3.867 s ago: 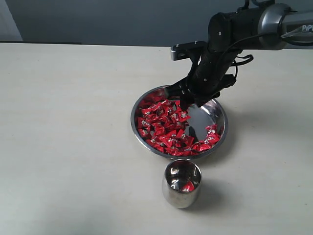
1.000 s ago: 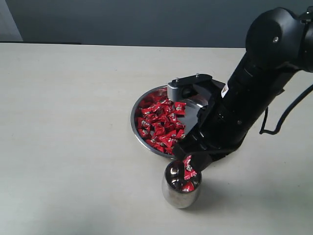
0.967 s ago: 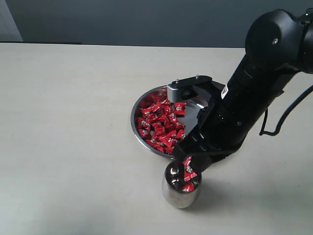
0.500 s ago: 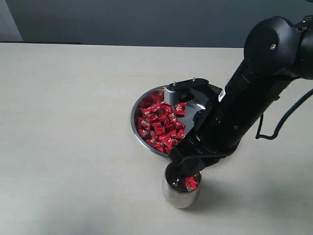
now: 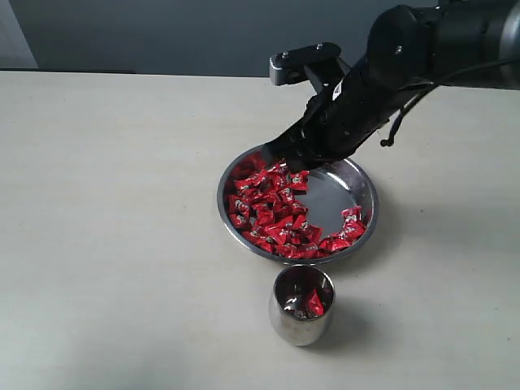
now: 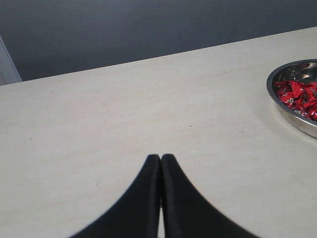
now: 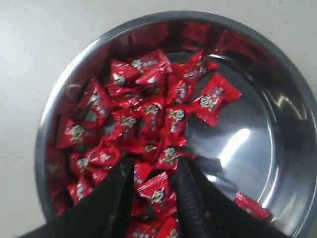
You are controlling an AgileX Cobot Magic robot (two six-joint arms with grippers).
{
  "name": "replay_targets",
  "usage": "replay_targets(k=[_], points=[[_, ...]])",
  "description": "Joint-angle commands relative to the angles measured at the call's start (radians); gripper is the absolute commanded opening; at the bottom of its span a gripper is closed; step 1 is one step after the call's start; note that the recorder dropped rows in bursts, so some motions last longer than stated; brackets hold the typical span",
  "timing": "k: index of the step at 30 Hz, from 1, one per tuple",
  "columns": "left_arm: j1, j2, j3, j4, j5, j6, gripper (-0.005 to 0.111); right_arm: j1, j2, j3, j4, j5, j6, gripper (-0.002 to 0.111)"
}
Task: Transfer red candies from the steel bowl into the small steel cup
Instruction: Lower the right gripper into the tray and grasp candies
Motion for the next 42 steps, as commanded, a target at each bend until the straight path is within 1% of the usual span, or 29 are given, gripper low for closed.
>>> replay_targets(k=[1, 2, 6, 13, 32, 34, 37, 39, 42], points=[[-0.005, -0.004, -0.001, -0.001, -0.007, -0.004, 0.000, -0.039, 0.143, -0.118, -0.015, 0.030, 0.007, 0.040], [-0.005, -0.004, -0.001, -0.001, -0.007, -0.004, 0.000, -0.039, 0.171, -0.143, -0.023, 0.030, 0.007, 0.042], [-0.005, -0.004, -0.001, -0.001, -0.007, -0.004, 0.000, -0.039, 0.266, -0.225, -0.045, 0.039, 0.015, 0.042], [-0.005, -0.004, -0.001, -0.001, -0.007, -0.004, 0.000, -0.039, 0.361, -0.308, -0.201, 0.083, 0.177, 0.042], [-0.005, -0.004, -0.001, -0.001, -0.007, -0.004, 0.000, -0.039, 0.407, -0.312, -0.219, 0.072, 0.190, 0.041], [-0.005, -0.004, -0.001, -0.001, -0.007, -0.004, 0.000, -0.039, 0.410, -0.312, -0.219, 0.068, 0.190, 0.035], [-0.005, -0.004, -0.001, -0.001, -0.007, -0.004, 0.000, -0.039, 0.412, -0.312, -0.219, 0.066, 0.190, 0.012], [-0.005, -0.004, -0.001, -0.001, -0.007, -0.004, 0.000, -0.039, 0.412, -0.312, -0.219, 0.066, 0.190, -0.001], [-0.005, -0.004, -0.001, -0.001, -0.007, -0.004, 0.000, -0.039, 0.401, -0.312, -0.219, 0.085, 0.190, -0.001]])
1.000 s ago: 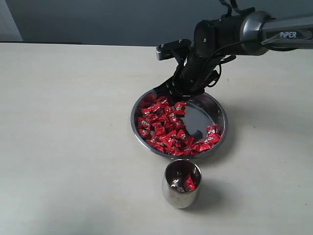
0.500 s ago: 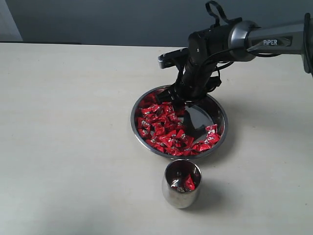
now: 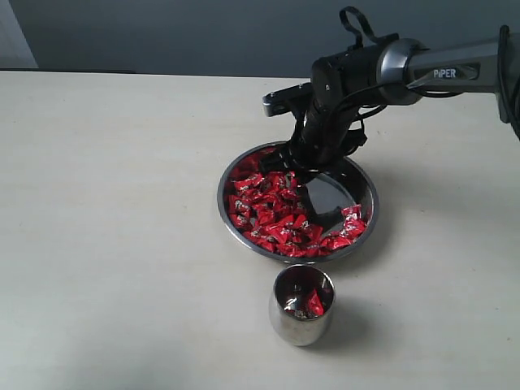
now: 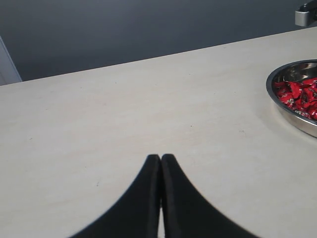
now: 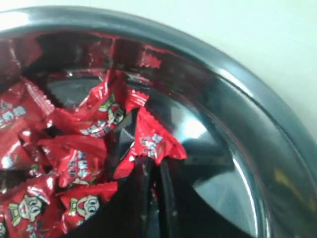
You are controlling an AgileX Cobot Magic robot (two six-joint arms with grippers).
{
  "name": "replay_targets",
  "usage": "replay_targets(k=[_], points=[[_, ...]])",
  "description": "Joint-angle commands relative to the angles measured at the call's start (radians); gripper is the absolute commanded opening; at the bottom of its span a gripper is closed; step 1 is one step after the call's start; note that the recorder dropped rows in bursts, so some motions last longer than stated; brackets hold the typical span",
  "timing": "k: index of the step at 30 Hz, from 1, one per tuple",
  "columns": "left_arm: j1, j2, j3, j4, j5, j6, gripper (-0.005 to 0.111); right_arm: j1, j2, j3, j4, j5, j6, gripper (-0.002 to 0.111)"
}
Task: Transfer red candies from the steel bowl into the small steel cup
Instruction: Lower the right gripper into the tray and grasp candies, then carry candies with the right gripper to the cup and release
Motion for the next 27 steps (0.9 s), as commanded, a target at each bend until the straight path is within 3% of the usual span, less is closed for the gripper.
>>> replay_targets(k=[1, 11, 17, 27], points=[[-0.005, -0.004, -0.001, -0.001, -0.007, -0.004, 0.000, -0.005, -0.016, -0.005, -0.007, 0.028, -0.001, -0.001], [-0.005, -0.004, -0.001, -0.001, -0.007, -0.004, 0.000, 0.000, -0.212, -0.003, 0.104, 0.190, -0.061, -0.001], [-0.005, -0.004, -0.001, -0.001, -0.007, -0.004, 0.000, 0.082, -0.334, 0.019, 0.152, 0.318, -0.106, -0.001], [-0.005, -0.004, -0.001, -0.001, -0.007, -0.004, 0.000, 0.209, -0.569, 0.333, 0.152, 0.259, -0.068, -0.001]])
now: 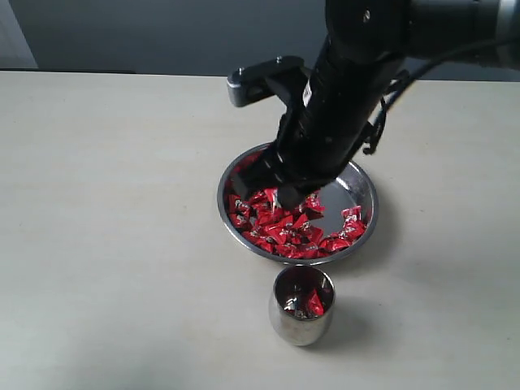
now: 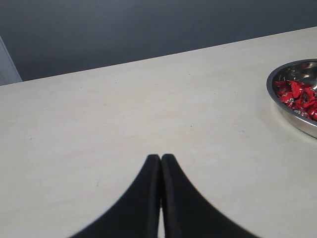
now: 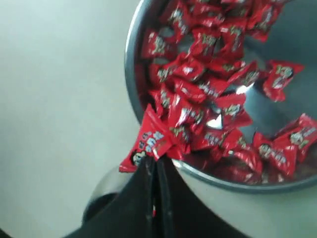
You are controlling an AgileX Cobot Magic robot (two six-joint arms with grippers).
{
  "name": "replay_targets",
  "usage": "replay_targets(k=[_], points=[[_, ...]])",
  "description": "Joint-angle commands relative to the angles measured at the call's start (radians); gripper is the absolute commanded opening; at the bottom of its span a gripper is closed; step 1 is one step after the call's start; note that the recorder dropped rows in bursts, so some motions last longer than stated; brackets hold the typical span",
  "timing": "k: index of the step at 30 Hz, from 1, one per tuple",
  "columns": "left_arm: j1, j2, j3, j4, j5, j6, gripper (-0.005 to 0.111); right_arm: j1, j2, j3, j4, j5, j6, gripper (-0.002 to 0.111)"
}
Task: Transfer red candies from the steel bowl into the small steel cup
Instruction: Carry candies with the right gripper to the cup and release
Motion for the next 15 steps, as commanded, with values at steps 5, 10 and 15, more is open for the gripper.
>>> replay_targets(k=[5, 10, 15], points=[[-0.005, -0.004, -0.001, -0.001, -0.007, -0.004, 0.000, 0.009, -0.179, 0.211, -0.010, -0.087, 0.038, -0.001], [-0.005, -0.004, -0.001, -0.001, -0.007, -0.004, 0.000, 0.009, -0.228, 0.249, 0.007, -0.064, 0.038, -0.001], [-0.005, -0.004, -0.001, -0.001, -0.007, -0.004, 0.000, 0.009, -0.235, 0.292, 0.051, -0.026, 0.038, -0.001]])
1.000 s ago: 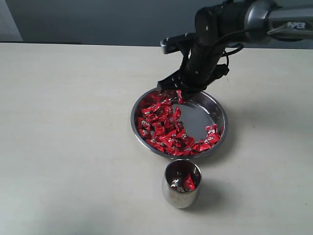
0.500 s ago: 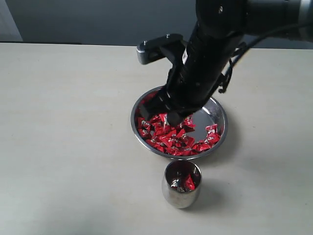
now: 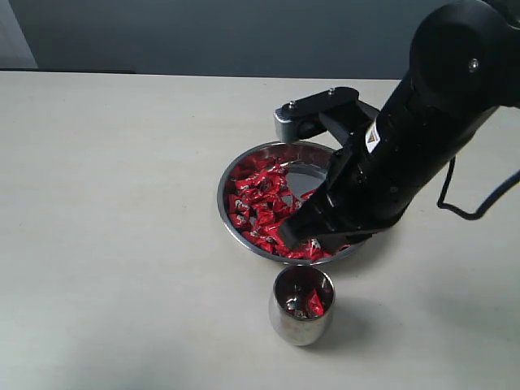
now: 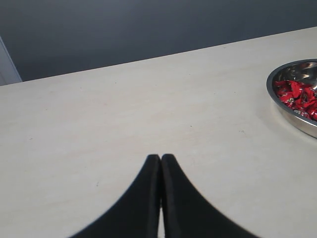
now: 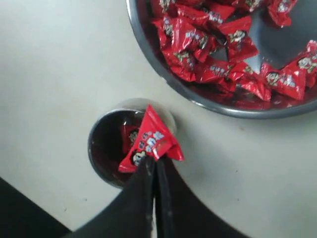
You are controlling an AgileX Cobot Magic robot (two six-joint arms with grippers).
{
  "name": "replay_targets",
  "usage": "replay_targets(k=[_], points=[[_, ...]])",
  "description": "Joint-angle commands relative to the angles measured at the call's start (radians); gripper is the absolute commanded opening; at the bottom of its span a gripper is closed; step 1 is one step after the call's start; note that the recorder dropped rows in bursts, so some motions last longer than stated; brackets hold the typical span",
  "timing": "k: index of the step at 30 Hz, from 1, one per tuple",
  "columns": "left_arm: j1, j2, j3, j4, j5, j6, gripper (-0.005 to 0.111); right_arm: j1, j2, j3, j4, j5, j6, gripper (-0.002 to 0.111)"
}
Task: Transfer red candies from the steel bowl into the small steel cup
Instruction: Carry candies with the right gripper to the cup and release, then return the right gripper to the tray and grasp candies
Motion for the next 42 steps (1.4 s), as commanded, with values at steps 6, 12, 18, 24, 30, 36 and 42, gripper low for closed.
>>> replay_targets(k=[6, 12, 18, 24, 30, 36, 42], points=[[-0.005, -0.004, -0.001, -0.001, -0.007, -0.004, 0.000, -0.001, -0.010, 0.075, 0.079, -0.017, -0.029, -0.001], [-0.005, -0.004, -0.001, -0.001, -0.007, -0.004, 0.000, -0.001, -0.010, 0.094, 0.186, -0.050, -0.124, -0.001], [-0.005, -0.004, -0.001, -0.001, -0.007, -0.004, 0.000, -0.001, -0.008, 0.094, 0.177, -0.076, -0.128, 0.004], [-0.005, -0.004, -0.001, -0.001, -0.007, -0.004, 0.000, -0.001, 0.005, 0.094, 0.167, -0.053, -0.128, 0.032], [-0.005, -0.004, -0.001, -0.001, -0.007, -0.004, 0.000, -0.004, 0.025, 0.092, 0.082, -0.193, -0.128, 0.032], [-0.005, -0.004, -0.001, -0.003, -0.007, -0.004, 0.000, -0.004, 0.108, 0.021, -0.222, -0.347, 0.078, 0.032], [-0.005, -0.004, -0.001, -0.003, -0.007, -0.004, 0.000, -0.156, 0.307, -0.108, -0.249, -0.332, 0.143, 0.032]])
